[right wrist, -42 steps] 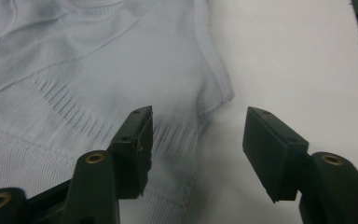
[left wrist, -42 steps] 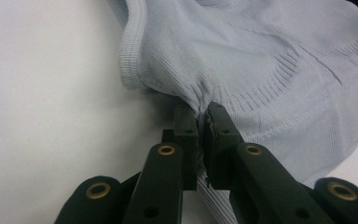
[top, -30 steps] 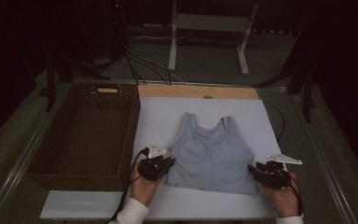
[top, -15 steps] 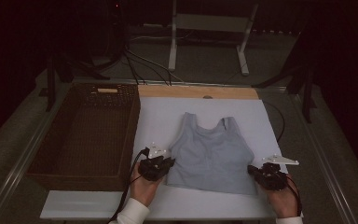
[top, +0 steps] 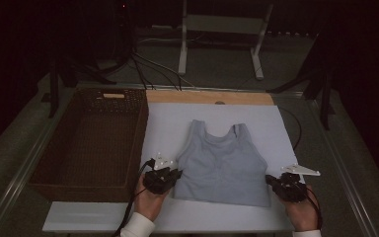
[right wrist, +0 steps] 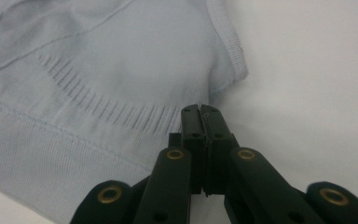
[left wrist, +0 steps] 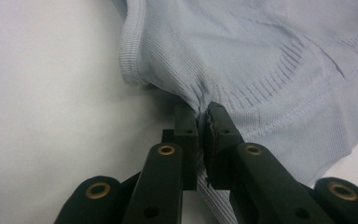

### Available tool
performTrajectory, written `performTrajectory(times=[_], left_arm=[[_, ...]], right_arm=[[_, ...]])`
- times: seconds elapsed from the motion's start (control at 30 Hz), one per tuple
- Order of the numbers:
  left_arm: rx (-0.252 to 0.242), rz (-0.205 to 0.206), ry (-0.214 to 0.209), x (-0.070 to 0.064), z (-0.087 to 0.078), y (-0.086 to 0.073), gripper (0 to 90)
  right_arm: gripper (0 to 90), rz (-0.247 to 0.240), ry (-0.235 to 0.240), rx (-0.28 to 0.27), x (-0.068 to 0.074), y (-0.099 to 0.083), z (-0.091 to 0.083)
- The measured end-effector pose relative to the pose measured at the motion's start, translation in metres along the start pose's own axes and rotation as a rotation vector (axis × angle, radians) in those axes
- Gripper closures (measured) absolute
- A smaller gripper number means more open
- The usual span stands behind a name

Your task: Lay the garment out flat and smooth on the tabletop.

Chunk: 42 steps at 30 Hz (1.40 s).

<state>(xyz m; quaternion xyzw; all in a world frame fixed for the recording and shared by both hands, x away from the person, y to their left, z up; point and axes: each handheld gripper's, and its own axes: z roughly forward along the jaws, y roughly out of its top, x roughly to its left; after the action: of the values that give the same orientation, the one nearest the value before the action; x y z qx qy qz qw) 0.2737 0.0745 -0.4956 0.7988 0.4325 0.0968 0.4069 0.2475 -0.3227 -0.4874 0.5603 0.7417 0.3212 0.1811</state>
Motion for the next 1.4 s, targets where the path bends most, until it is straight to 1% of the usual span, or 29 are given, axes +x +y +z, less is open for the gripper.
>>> performTrajectory(times=[0.13, 0.23, 0.27, 0.3, 0.33, 0.37, 0.4, 0.47, 0.5, 0.53, 0.57, 0.6, 0.63, 0.67, 0.7, 0.73, 0.77, 0.8, 0.83, 1.0, 1.03, 1.4], left_arm=[[0.02, 0.012, 0.003, -0.001, 0.001, -0.005, 85.6], [0.026, 0.007, 0.004, -0.001, 0.001, -0.009, 85.6], [0.028, 0.009, 0.006, -0.001, 0.001, -0.01, 85.6], [0.03, 0.01, 0.005, -0.001, 0.0, -0.01, 85.6], [0.032, 0.015, 0.006, -0.002, 0.0, -0.01, 85.6], [0.037, 0.023, 0.008, -0.003, -0.001, -0.011, 85.6], [0.037, 0.023, 0.008, -0.003, -0.001, -0.011, 85.6], [0.035, 0.026, 0.011, -0.004, -0.002, -0.011, 85.6], [0.037, 0.03, 0.012, -0.004, -0.003, -0.012, 85.6], [0.037, 0.03, 0.012, -0.004, -0.003, -0.012, 85.6], [0.036, 0.031, 0.01, -0.004, -0.005, -0.012, 85.6], [0.036, 0.031, 0.01, -0.004, -0.005, -0.012, 85.6], [0.037, 0.033, 0.009, -0.005, -0.005, -0.012, 85.6], [0.038, 0.035, 0.011, -0.005, -0.006, -0.012, 85.6], [0.038, 0.035, 0.011, -0.006, -0.006, -0.013, 85.6], [0.038, 0.035, 0.011, -0.006, -0.006, -0.013, 85.6], [0.04, 0.041, 0.016, -0.006, -0.007, -0.013, 85.6], [0.04, 0.041, 0.016, -0.006, -0.007, -0.013, 85.6], [0.041, 0.039, 0.015, -0.006, -0.008, -0.014, 85.6], [0.041, 0.036, 0.013, -0.007, -0.008, -0.015, 85.6], [0.042, 0.039, 0.012, -0.008, -0.009, -0.015, 85.6], [0.037, 0.042, -0.005, -0.013, -0.014, -0.02, 85.3]], right_arm=[[89.9, -0.009, 0.003, 0.004, 0.001, -0.001, 0.0], [87.8, -0.009, 0.014, 0.001, 0.002, -0.001, 0.0], [78.2, -0.002, 0.016, -0.006, 0.002, -0.001, 0.0], [65.8, 0.005, 0.012, -0.014, 0.002, -0.002, 0.0], [60.5, 0.011, 0.009, -0.016, 0.001, -0.002, 0.0], [52.4, 0.034, 0.01, -0.018, 0.001, -0.002, 0.0], [52.4, 0.034, 0.01, -0.018, 0.001, -0.002, 0.0], [47.7, 0.042, 0.02, -0.011, 0.0, -0.002, 0.001], [47.0, 0.038, 0.024, 0.013, 0.001, -0.002, 0.004], [47.0, 0.038, 0.024, 0.013, 0.001, -0.002, 0.004], [49.8, 0.038, 0.036, 0.041, 0.001, -0.003, 0.007], [49.8, 0.038, 0.036, 0.041, 0.001, -0.003, 0.007], [55.7, 0.048, 0.056, 0.06, 0.001, -0.003, 0.011], [55.7, 0.048, 0.056, 0.06, 0.001, -0.003, 0.011], [69.2, 0.048, 0.073, 0.076, 0.001, -0.003, 0.014], [69.2, 0.048, 0.073, 0.076, 0.001, -0.003, 0.014], [81.2, 0.039, 0.085, 0.087, 0.003, -0.003, 0.016], [81.2, 0.039, 0.085, 0.087, 0.003, -0.003, 0.016], [85.7, 0.046, 0.092, 0.088, 0.005, -0.002, 0.014], [86.9, 0.041, 0.093, 0.072, 0.005, -0.003, 0.007], [87.0, 0.038, 0.093, 0.061, 0.005, -0.004, 0.003], [87.1, 0.021, 0.075, 0.041, 0.007, -0.009, -0.007]])
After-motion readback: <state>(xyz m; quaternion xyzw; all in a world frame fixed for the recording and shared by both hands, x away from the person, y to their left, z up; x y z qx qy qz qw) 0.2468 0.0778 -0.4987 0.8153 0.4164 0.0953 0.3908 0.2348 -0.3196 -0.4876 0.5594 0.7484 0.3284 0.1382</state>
